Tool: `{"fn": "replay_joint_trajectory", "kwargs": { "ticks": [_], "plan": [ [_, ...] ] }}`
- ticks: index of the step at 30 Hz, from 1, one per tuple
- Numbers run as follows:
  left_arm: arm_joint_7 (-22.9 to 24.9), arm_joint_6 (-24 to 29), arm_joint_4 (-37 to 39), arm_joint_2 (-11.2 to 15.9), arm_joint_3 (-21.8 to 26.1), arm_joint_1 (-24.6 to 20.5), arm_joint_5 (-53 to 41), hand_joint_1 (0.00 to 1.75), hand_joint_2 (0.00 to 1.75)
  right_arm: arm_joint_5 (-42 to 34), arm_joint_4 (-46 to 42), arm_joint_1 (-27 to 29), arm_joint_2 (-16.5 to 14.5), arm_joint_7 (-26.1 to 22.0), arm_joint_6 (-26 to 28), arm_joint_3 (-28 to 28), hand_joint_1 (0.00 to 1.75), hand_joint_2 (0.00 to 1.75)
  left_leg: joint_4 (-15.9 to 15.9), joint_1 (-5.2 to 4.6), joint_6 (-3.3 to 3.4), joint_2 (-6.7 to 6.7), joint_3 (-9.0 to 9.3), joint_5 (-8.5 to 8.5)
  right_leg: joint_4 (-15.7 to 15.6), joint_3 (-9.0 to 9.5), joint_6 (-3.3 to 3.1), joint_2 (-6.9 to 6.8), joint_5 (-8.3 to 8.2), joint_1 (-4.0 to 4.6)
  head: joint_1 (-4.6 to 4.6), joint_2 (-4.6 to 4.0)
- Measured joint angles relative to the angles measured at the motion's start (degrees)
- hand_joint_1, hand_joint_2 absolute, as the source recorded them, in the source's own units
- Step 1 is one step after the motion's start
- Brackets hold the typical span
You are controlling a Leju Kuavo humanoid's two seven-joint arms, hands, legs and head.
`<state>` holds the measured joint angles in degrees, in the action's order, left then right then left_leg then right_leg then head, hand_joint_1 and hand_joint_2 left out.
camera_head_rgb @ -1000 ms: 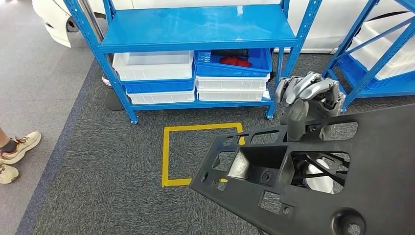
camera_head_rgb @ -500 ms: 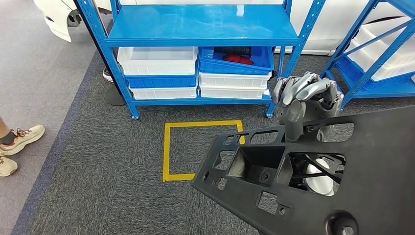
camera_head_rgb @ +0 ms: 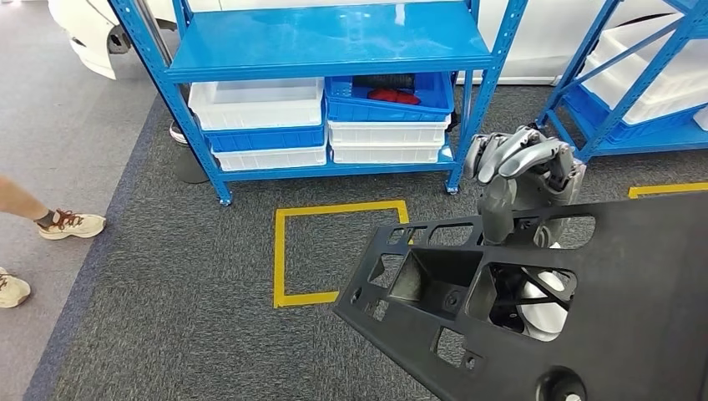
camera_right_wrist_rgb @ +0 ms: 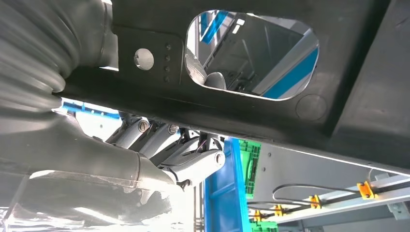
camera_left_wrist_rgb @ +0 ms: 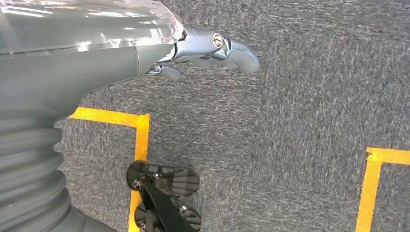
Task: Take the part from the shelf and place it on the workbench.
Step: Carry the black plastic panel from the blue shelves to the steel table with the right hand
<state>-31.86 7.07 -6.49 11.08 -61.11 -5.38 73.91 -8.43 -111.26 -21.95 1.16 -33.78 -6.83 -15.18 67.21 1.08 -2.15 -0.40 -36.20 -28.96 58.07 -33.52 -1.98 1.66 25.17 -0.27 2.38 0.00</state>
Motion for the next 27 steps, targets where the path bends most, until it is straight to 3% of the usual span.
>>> {"fn": "replay_joint_trajectory", "kwargs": {
  "ticks": [1,3,5,7,9,11,12,13,14,16,18,19,22,24,27],
  "plan": [
    [0.1,0.0,0.0,0.1,0.0,0.0,0.0,0.0,1.75,0.2,-0.1,0.0,0.0,0.1,0.0,0.0,1.75,1.75,-4.1,0.09,0.12,-0.97,2.32,1.29,0.2,-0.16,0.19,0.45,-0.02,0.05,0.0,0.0],
    [0.2,0.0,0.0,0.1,0.0,0.0,0.0,0.0,1.75,0.7,-0.3,0.0,0.0,0.2,-0.1,0.0,1.75,1.75,-9.0,0.13,0.46,-2.43,4.88,2.24,0.6,-0.7,0.82,1.4,-0.21,0.04,-0.01,0.0],
    [0.3,0.0,0.0,0.2,0.0,0.0,0.0,0.0,1.75,0.9,-0.5,0.0,0.0,0.3,0.0,0.0,1.75,1.75,-9.5,0.03,0.95,-2.07,4.93,2.2,0.6,-1.19,1.62,2.39,-0.65,-0.03,-0.01,0.0],
    [0.3,0.0,0.0,0.1,0.0,-0.1,0.0,0.0,1.75,1.1,-0.7,0.0,0.1,0.3,0.0,0.0,1.75,1.75,-9.9,0.23,1.73,-1.01,4.87,2.68,1.2,-1.68,2.21,2.12,-0.24,-0.01,-0.01,0.0],
    [0.3,0.0,0.0,0.1,0.0,-0.2,0.0,0.0,1.75,1.2,-0.9,0.0,0.1,0.3,0.0,0.1,1.75,1.75,-10.2,0.36,2.36,0.14,4.74,3.05,5.9,-3.87,2.58,0.35,2.73,-0.02,-0.01,0.0],
    [0.3,0.0,0.0,0.1,0.0,0.0,0.0,0.0,1.75,1.2,-0.9,0.0,0.2,0.3,0.1,0.1,1.75,1.75,-10.2,0.19,2.54,1.24,4.5,3.1,13.6,-7.42,2.93,-0.9,6.48,-0.14,-0.02,0.0],
    [0.3,0.0,0.0,0.1,0.0,0.0,0.0,0.0,1.75,1.2,-0.9,0.1,0.2,0.3,0.1,0.1,1.75,1.75,-10.1,0.13,2.55,1.83,4.42,3.1,16.3,-8.58,3.09,-1.09,7.29,-0.25,-0.02,0.0],
    [0.3,0.0,0.0,0.1,0.0,0.0,0.0,0.0,1.75,1.2,-0.9,0.2,0.3,0.3,0.1,0.1,1.75,1.75,-10.1,0.11,2.53,2.4,4.38,3.09,16.9,-8.71,3.18,-1.23,6.99,-0.34,-0.02,0.0],
    [0.4,0.0,0.0,0.1,0.0,0.0,0.0,0.0,1.75,1.3,-1.0,0.2,0.4,0.2,0.0,0.1,1.75,1.75,-10.0,0.1,2.48,2.99,4.4,3.06,15.0,-7.57,3.21,-1.5,5.63,-0.42,-0.02,0.0],
    [0.5,0.1,0.0,0.1,0.0,-0.1,0.0,0.0,1.75,1.6,-1.0,0.2,0.6,-0.3,-0.2,0.1,1.75,1.75,-9.9,0.0,2.19,3.98,4.53,2.87,7.0,-3.19,2.92,-3.57,2.25,-0.3,-0.02,0.0],
    [0.8,0.1,0.0,0.0,0.0,-0.1,0.0,0.0,1.75,2.1,-1.3,0.3,0.7,-1.0,-0.4,0.2,1.75,1.75,-9.7,-0.3,1.66,4.81,4.57,2.66,1.5,-0.58,2.18,-5.27,0.76,0.12,-0.01,0.0],
    [0.9,0.2,0.0,0.0,0.0,-0.1,0.0,0.0,1.75,2.4,-1.4,0.3,0.8,-1.3,-0.4,0.2,1.75,1.75,-9.6,-0.46,1.39,5.21,4.58,2.59,0.8,-0.47,1.81,-5.43,0.87,0.34,-0.01,0.0],
    [1.6,0.1,0.0,-0.1,0.0,-0.1,0.0,0.0,1.75,3.6,-2.2,0.6,1.2,-1.4,0.1,0.3,1.75,1.75,-9.7,-0.48,0.65,6.18,4.69,2.47,0.7,-0.74,1.0,-3.97,0.54,0.31,-0.01,0.0],
    [2.2,-0.1,0.0,-0.4,-0.1,-0.3,0.0,0.0,1.75,4.3,-3.1,0.8,1.6,-1.4,0.4,0.3,1.75,1.75,-7.8,-0.26,0.15,4.73,4.05,0.83,0.3,-0.69,0.28,-2.98,0.17,0.02,-0.01,0.0],
    [3.2,-0.1,0.0,-0.9,-0.2,0.0,0.0,0.0,1.75,4.6,-3.9,1.1,2.1,-1.2,0.3,0.3,1.75,1.75,2.4,-0.09,-0.18,1.53,-0.21,-4.67,0.2,-0.8,-0.33,-1.15,-0.11,-0.02,0.0,0.0]
  ]
}}
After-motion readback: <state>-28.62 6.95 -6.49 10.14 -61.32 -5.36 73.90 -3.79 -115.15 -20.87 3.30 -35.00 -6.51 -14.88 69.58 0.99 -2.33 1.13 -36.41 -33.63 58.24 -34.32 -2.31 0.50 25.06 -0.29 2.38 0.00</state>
